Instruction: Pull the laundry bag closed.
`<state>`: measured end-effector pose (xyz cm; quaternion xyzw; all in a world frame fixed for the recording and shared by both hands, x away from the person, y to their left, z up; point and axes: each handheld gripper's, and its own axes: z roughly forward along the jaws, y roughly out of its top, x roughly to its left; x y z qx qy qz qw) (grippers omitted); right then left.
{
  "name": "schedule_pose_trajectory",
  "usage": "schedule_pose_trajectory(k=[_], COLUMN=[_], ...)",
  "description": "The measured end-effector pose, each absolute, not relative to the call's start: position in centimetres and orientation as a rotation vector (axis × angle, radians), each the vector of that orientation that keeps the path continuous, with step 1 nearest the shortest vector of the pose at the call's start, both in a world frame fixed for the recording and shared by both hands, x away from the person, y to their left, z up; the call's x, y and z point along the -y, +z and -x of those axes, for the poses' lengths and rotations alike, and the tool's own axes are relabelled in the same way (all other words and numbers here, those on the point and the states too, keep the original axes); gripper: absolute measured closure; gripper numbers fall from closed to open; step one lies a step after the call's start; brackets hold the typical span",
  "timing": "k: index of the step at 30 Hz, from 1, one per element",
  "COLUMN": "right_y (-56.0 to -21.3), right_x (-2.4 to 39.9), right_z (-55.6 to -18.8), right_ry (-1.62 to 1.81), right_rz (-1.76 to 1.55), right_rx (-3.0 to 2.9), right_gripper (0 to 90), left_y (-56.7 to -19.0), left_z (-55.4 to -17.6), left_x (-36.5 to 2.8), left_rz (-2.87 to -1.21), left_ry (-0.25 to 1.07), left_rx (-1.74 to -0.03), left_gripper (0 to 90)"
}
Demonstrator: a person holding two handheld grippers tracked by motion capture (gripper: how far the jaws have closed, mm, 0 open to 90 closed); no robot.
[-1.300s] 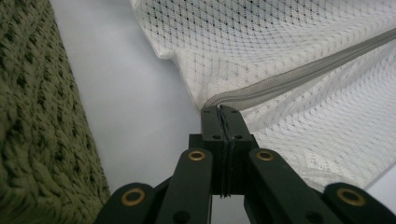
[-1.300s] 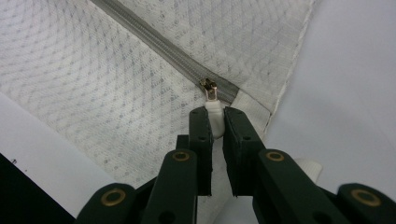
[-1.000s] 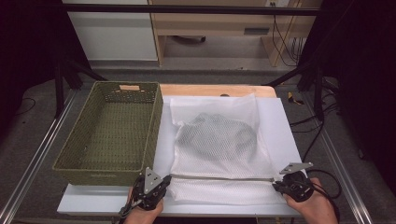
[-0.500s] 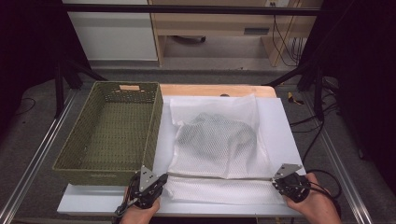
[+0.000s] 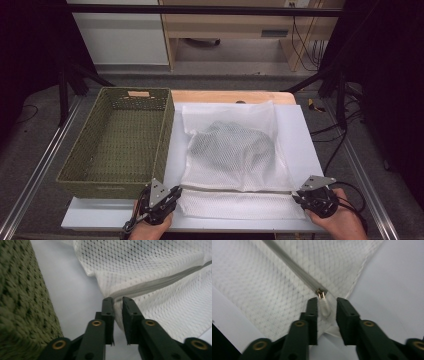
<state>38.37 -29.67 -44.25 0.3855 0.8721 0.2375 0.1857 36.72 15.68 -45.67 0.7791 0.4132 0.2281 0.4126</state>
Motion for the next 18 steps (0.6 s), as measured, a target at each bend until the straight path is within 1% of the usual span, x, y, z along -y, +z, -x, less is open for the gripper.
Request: schedule_pose_trajectory(k=[1, 2, 3, 4, 7, 9, 10, 13, 14, 15, 17, 18], right_y=[-44.1, -44.1, -43.7, -43.7, -43.2, -43.1, -42.8, -42.4, -42.4, -42.1, -41.7, -41.5], right_x=[29.7, 29.7, 29.8, 29.8, 29.7, 29.6, 29.4, 28.9, 28.9, 28.6, 28.3, 28.1], right_z=[-38.3, -38.3, -38.2, -38.2, -38.2, -38.1, -38.1, -38.2, -38.2, -38.3, -38.5, -38.6], right_ry=[0.701, 0.701, 0.755, 0.755, 0.821, 0.831, 0.858, 0.901, 0.901, 0.931, 0.967, 0.990], right_rz=[-1.090, -1.090, -1.093, -1.093, -1.111, -1.110, -1.116, -1.127, -1.127, -1.136, -1.137, -1.144], right_rx=[-2.445, -2.445, -2.419, -2.419, -2.364, -2.352, -2.323, -2.276, -2.276, -2.250, -2.224, -2.208], right_gripper=[68.1, 68.1, 61.7, 61.7, 57.4, 56.3, 52.8, 46.1, 46.1, 39.6, 36.4, 33.9], left_y=[-45.5, -45.5, -45.2, -45.2, -44.8, -44.6, -44.5, -44.1, -44.1, -43.9, -43.2, -43.2], left_z=[-36.6, -36.6, -36.5, -36.5, -36.3, -36.2, -36.2, -36.2, -36.2, -36.2, -36.2, -36.2], left_x=[-15.6, -15.6, -15.6, -15.6, -15.5, -15.4, -15.2, -14.9, -14.9, -14.6, -13.9, -13.9], left_rz=[-1.941, -1.941, -1.932, -1.932, -1.918, -1.908, -1.904, -1.891, -1.891, -1.888, -1.900, -1.900], left_ry=[0.590, 0.590, 0.600, 0.600, 0.618, 0.612, 0.605, 0.580, 0.580, 0.568, 0.520, 0.520], left_rx=[-1.036, -1.036, -1.021, -1.021, -1.002, -0.989, -0.982, -0.971, -0.971, -0.959, -0.915, -0.915], left_gripper=[73.4, 72.7, 71.6, 69.7, 62.3, 61.1, 57.4, 50.1, 48.1, 46.0, 41.9, 40.3])
